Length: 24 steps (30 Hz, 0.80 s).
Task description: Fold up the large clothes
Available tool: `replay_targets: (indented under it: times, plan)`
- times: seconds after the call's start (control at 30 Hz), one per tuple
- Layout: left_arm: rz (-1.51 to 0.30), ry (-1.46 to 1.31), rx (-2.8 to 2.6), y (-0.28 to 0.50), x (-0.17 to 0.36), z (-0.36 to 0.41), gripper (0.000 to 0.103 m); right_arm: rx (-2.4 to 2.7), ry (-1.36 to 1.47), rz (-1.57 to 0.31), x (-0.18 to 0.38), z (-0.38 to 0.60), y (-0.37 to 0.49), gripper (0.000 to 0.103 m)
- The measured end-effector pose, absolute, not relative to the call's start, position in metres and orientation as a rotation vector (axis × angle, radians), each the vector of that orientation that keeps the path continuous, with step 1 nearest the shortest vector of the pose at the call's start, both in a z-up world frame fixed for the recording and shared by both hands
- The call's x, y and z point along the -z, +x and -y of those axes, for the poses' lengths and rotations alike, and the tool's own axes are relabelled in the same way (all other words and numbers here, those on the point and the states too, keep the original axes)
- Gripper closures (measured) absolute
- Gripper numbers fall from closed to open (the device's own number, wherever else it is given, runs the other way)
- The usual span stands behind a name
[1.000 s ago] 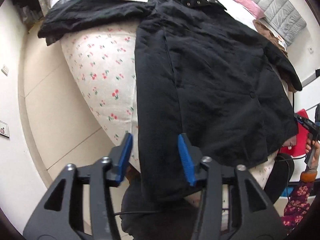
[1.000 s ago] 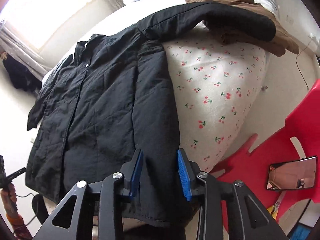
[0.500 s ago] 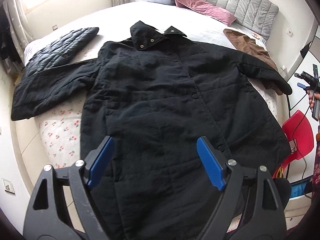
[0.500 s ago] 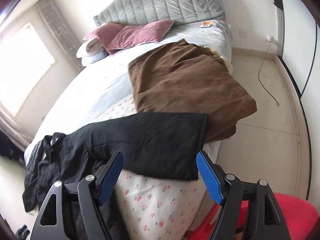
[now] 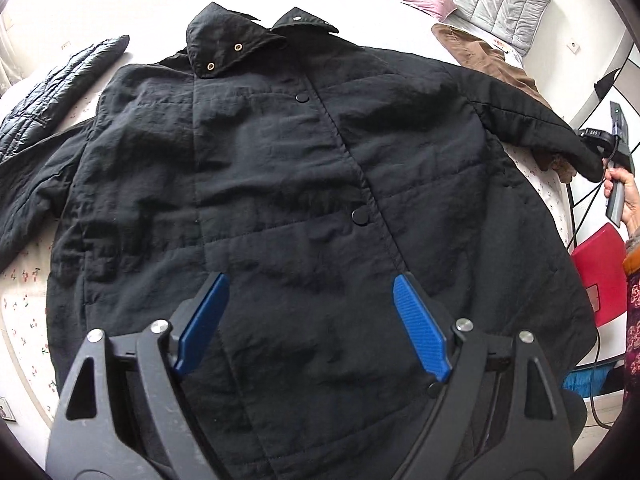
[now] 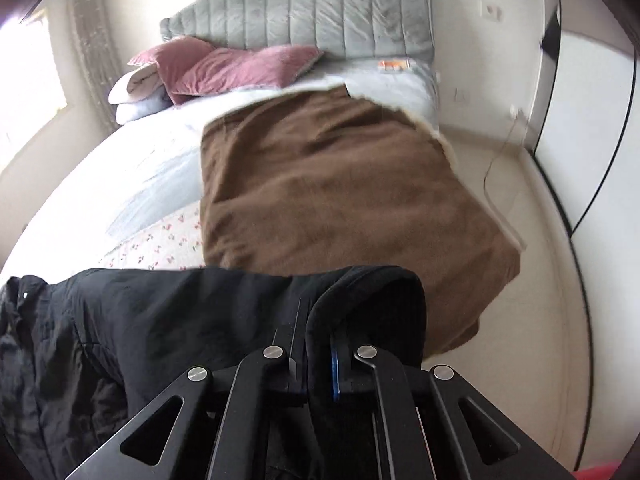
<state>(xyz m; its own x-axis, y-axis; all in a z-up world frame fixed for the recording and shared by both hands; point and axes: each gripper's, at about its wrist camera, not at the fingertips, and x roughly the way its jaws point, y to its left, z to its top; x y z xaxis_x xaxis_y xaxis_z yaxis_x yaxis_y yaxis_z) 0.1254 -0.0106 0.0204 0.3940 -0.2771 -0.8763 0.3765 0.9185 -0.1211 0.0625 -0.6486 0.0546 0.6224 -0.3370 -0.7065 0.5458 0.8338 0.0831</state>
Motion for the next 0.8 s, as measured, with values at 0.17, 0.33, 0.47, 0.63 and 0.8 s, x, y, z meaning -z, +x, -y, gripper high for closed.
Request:
replay_targets:
  times: [0.17,0.33,0.47,0.63,0.8]
  plan:
    - [-1.108,0.123,0.427,0.122,-0.008,0.010,0.018,0.679,0.096,-0.568,-0.127,0.645,0.053,0.098]
    - [-1.107,0.150,0.426,0.119,-0.010,-0.004,0.018,0.725,0.129,-0.650,-0.119,0.664,0.069,0.084]
    - [-1.085,0.206,0.374,0.132,-0.029,-0.023,0.018,0.613,0.136,-0.621,-0.139,0.633,0.065,0.049]
    - [-1.045,0.230,0.304,0.171,-0.064,-0.041,0.018,0.398,0.128,-0.693,-0.178,0.562,0.089,0.045]
    - [-1.017,0.185,0.237,0.237,-0.091,-0.043,0.018,0.157,0.190,-0.782,-0.193,0.470,0.137,0.039]
